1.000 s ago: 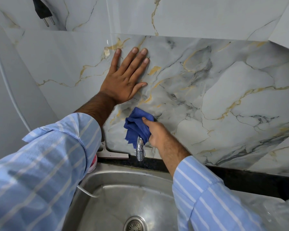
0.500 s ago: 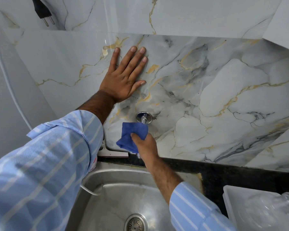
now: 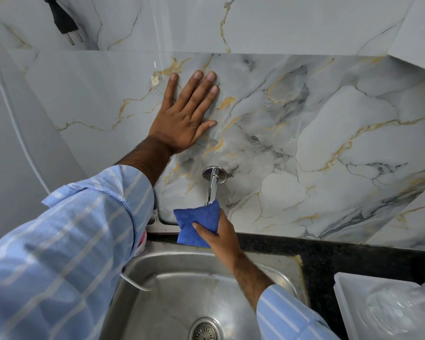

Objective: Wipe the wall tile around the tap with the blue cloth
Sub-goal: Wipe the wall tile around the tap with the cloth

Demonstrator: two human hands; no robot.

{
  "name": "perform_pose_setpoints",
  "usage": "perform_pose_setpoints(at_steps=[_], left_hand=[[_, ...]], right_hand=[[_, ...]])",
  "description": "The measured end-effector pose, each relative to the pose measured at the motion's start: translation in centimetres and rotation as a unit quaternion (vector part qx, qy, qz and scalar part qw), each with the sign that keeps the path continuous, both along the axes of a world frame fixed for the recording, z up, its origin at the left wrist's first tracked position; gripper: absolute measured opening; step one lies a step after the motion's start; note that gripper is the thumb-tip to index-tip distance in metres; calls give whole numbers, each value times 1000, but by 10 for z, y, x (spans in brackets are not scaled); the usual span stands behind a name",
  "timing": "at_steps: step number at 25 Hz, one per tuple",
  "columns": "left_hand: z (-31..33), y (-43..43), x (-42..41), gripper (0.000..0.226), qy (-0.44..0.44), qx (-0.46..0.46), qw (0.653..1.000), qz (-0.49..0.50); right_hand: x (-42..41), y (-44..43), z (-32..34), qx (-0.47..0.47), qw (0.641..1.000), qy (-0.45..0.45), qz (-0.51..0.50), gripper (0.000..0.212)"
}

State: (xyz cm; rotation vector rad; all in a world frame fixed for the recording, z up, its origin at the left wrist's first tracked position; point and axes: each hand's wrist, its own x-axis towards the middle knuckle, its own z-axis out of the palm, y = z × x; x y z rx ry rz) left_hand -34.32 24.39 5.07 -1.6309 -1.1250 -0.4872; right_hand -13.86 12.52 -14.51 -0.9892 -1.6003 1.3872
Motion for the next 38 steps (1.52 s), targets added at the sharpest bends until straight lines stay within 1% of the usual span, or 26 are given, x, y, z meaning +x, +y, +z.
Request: perform_pose_setpoints(at_steps=[2,4,7,10,12,15,18,20,21,23,25,27,28,29,30,31,32,33,34,35,36,37,38], left_hand=[[0,0,0,73,1,1,1000,-1],[0,0,0,72,1,1,1000,-2],[-1,1,0,72,3,4,1000,-1],[0,1,-1,72,5,2,1000,-1],[0,1,-2,72,6,1,1000,0],[0,1,-1,72,5,0,1000,0],[-1,1,-1,72,3,2,1000,3],[0,1,-2,73,3,4,1000,3],[0,1,-2,73,2,4,1000,4],[0,1,-1,73,3,1,1000,6],[0,2,-2,73,3,2,1000,5],[-1,2,-1,73,2,6,1000,7],[0,1,-2,73,1,8,1000,7],[0,1,-2,73,1,7,1000,5],[0,1,-2,73,2,6,1000,4],[0,0,-2,72,4,6,1000,4],[1,0,-1,72,5,7,1000,3],[0,0,0,72,3,7,1000,2],[0,1,0,72,3,6,1000,1],[-1,2,-1,72,3,6,1000,4],[-1,2,-1,73,2,6,1000,6],[-1,2,-1,73,0,5,1000,7],[0,2,-2,73,-2,4,1000,8]], right_hand=[[6,8,7,-126,988,59,67,36],[12,15,13,-214,964,82,135,30],[19,22,15,-282,930,113,208,25],[34,33,16,-306,912,81,262,33],[51,40,13,-328,904,52,268,33],[85,41,-5,-345,912,32,221,33],[99,35,-8,-340,922,86,166,43],[82,31,7,-312,929,117,159,46],[68,28,15,-293,937,111,157,45],[38,18,27,-244,957,71,141,40],[15,10,28,-190,977,41,90,37],[5,4,23,-139,989,24,43,37],[7,2,21,-111,993,3,37,39],[12,1,19,-83,995,-36,43,42],[23,2,17,-55,992,-94,62,43],[36,7,13,-27,981,-173,89,42],[53,14,9,-3,959,-261,110,38],[70,22,8,18,936,-335,105,33],[86,29,10,35,924,-375,68,30],[96,36,17,55,924,-377,0,28],[99,42,28,83,931,-347,-78,27],[94,47,42,136,936,-296,-134,26],[84,52,58,216,930,-254,-152,26]])
